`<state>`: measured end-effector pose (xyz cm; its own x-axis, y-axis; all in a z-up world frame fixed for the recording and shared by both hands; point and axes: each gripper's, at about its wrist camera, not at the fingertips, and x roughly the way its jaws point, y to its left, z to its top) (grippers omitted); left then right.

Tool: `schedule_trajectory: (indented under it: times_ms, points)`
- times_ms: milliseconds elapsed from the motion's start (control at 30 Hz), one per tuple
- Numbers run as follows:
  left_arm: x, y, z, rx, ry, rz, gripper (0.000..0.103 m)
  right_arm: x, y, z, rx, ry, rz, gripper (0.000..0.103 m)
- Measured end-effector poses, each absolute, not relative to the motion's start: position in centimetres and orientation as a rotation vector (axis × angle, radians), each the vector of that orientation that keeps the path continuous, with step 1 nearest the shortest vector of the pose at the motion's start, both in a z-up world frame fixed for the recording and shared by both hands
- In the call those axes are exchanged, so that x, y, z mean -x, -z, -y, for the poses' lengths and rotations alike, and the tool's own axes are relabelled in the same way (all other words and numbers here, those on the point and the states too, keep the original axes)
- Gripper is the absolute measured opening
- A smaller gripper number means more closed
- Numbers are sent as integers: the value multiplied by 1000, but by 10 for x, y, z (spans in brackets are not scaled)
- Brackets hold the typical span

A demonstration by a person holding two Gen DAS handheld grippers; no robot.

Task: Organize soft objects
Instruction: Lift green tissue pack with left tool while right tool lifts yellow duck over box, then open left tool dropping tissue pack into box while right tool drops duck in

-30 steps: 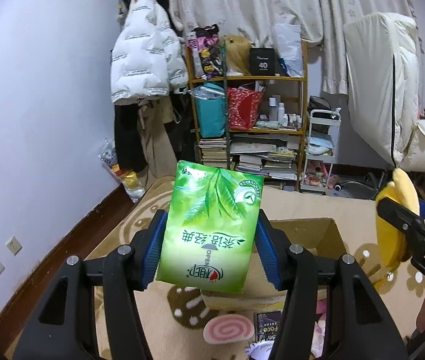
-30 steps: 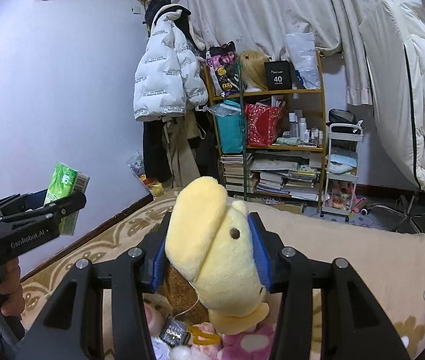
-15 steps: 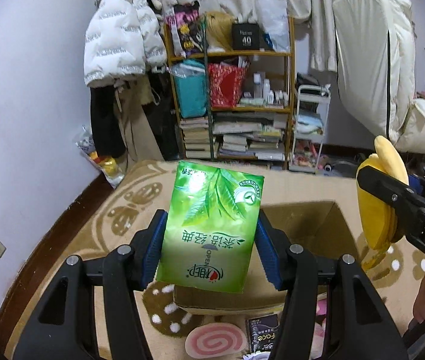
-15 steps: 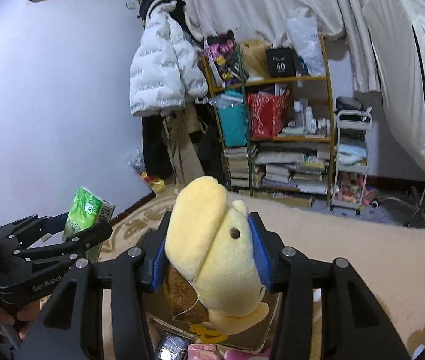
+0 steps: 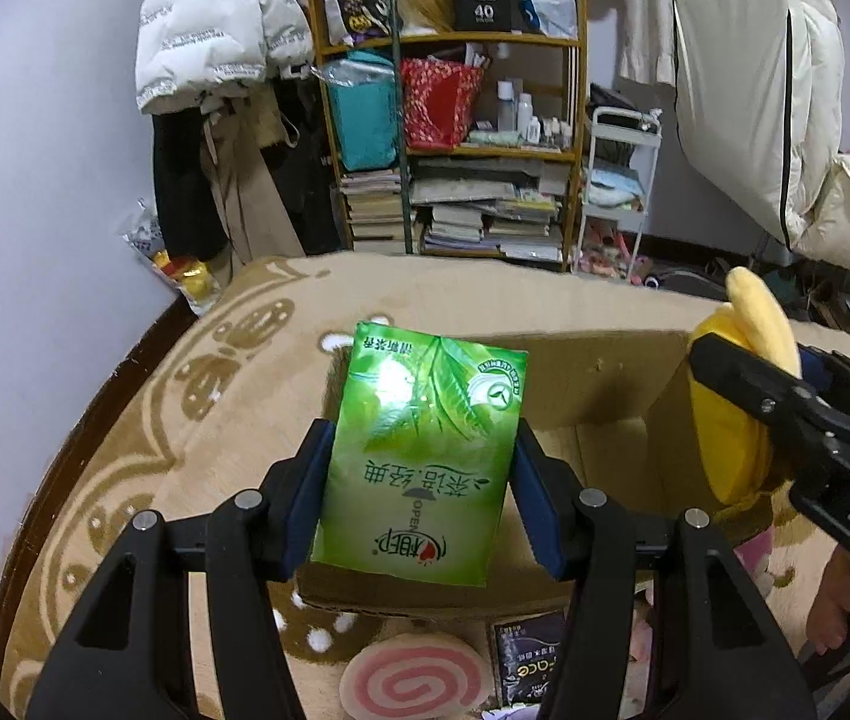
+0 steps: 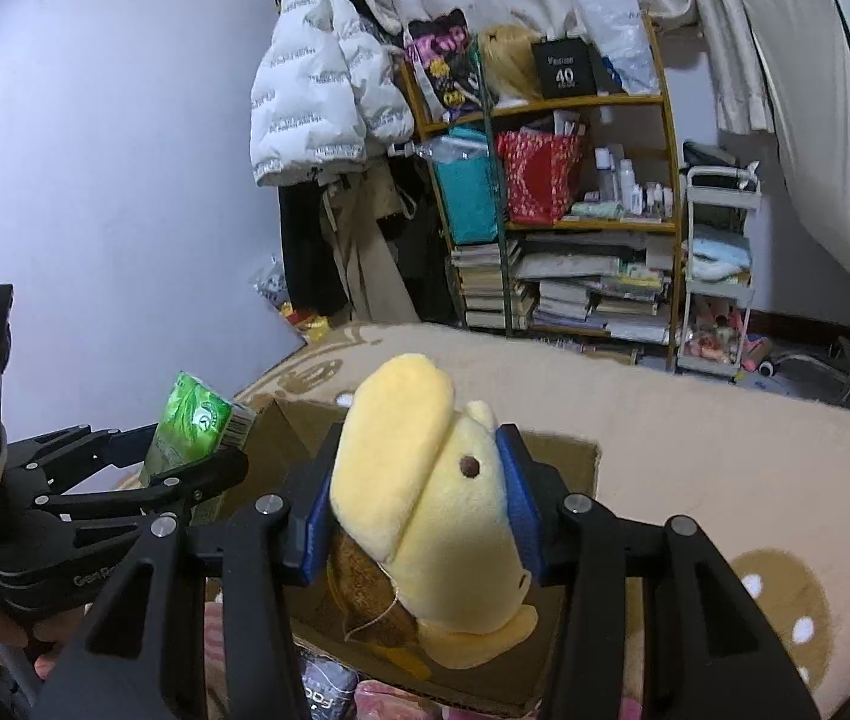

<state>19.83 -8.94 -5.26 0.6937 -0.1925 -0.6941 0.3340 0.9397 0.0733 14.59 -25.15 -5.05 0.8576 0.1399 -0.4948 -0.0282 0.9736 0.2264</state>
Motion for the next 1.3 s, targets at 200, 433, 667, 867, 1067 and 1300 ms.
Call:
schedule_trajectory:
  times_ms: [200,433,667,867,1067,1300]
  points:
    - [-202,66,96,-207,313,-794,56,-152,68,250,-217,-107,-585,51]
    - [-207,76,100,-206,315,-847,56,-154,85,251,-233,-121,-652,52]
    - [-209,90,103,-229,311,-896,56,-160,103,254,-248,-130,-726,54]
    - [-206,93,105,-250,300,-900,56,-159,104,256,-249,-132,-723,54]
    - [-204,89,104,-259,284,-889,67,-157,103,256,-269,-149,-720,59]
    - [-200,82,93,-239,274,-883,73,-152,98,249,-251,-155,-714,67]
